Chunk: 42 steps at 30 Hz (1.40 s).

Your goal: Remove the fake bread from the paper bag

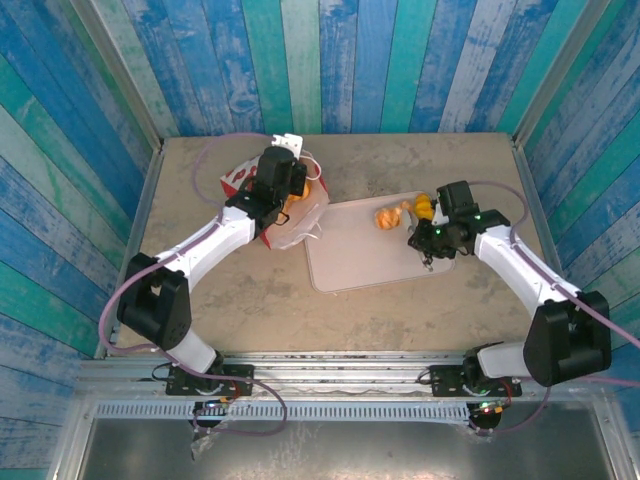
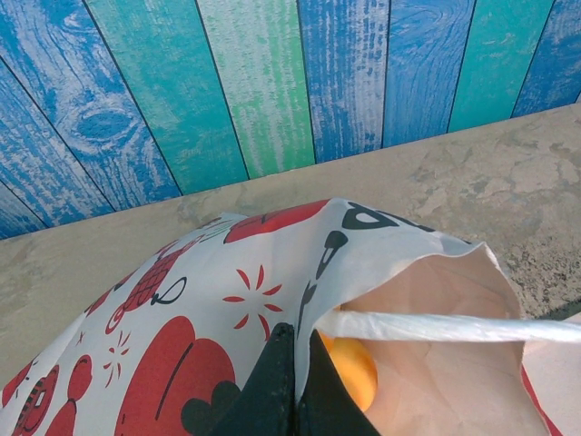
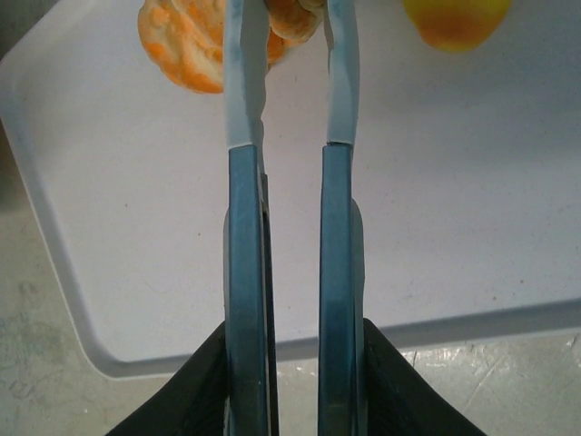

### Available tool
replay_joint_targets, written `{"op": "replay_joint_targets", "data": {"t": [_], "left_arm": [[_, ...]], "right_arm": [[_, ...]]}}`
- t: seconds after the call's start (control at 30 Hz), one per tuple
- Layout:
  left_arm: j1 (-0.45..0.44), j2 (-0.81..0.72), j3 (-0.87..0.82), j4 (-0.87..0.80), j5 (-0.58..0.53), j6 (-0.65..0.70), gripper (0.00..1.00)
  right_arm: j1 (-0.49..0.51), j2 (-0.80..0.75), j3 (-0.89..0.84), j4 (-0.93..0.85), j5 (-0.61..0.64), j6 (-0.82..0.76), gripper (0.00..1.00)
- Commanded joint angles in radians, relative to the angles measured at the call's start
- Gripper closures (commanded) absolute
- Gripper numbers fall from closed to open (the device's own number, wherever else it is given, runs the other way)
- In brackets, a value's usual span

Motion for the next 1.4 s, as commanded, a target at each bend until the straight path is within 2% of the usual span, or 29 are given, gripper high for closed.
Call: {"op": "replay_joint_targets", "data": {"t": [0.0, 0.17, 0.33, 0.5, 0.67, 1.17, 1.37], "left_arm": [[-0.003, -0.079, -0.003, 0.018, -0.002, 0.000, 0.98], [-0.003, -0.077, -0.006, 0.019, 0.000, 0.000, 0.98], [-0.003, -0.074, 0.003, 0.008, -0.003, 0.005, 0.98], [-0.003, -0.076, 0.008, 0.005, -0.003, 0.009, 0.98], [-0.005, -0.077, 0.010, 0.006, -0.004, 0.008, 0.98], [-0.005, -0.100, 0.000, 0.011, -0.009, -0.009, 1.00], [-0.005, -0.098, 0.003, 0.010, -0.008, -0.016, 1.00]], "right_arm": [[-0.010, 0.010, -0.004, 0.054, -0.005, 0.010, 0.66], [-0.016, 0.022, -0.006, 0.074, 0.004, 0.021, 0.57], [-0.018, 0.021, -0.007, 0.078, 0.003, 0.024, 0.55], [-0.020, -0.002, -0.009, 0.071, 0.007, 0.022, 0.47], [-0.020, -0.017, -0.010, 0.059, 0.018, 0.015, 0.43], [-0.001, -0.112, -0.048, -0.011, -0.026, -0.018, 0.58], [0.019, -0.096, -0.087, -0.001, -0.037, -0.025, 0.63]]}}
